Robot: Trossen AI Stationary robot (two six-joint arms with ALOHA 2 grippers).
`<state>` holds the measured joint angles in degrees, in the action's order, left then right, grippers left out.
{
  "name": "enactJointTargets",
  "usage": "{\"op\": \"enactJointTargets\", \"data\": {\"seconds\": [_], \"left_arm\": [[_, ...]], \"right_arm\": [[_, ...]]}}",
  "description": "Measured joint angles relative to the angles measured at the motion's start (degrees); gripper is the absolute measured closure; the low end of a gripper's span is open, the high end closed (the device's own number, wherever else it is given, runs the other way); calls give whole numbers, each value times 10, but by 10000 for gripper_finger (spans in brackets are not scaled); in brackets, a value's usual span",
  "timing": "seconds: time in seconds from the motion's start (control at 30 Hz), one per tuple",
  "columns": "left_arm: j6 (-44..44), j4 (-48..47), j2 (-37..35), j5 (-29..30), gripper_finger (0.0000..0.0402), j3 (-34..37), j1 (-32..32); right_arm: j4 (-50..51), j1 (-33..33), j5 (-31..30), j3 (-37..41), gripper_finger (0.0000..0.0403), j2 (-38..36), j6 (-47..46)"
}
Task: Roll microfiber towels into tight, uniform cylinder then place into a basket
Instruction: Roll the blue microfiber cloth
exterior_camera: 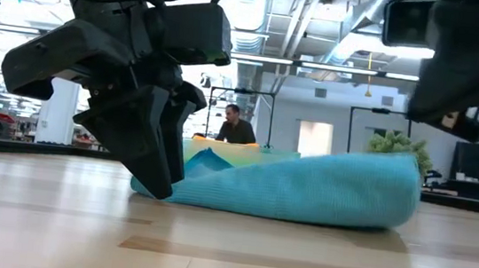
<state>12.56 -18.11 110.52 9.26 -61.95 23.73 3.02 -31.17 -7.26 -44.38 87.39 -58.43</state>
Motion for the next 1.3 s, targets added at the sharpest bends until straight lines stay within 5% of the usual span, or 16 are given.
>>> {"op": "enactJointTargets", "data": {"seconds": [0.3, 0.77, 1.3], "left_arm": [[5, 0, 0, -1, 292, 0, 0], [56, 1, 0, -5, 292, 0, -3], [87, 6, 0, -17, 292, 0, -9]], "right_arm": [[-2, 17, -3, 0, 334, 0, 14], [-154, -30, -19, 0, 218, 14, 407], [-143, -50, -33, -49, 229, 132, 453]]}}
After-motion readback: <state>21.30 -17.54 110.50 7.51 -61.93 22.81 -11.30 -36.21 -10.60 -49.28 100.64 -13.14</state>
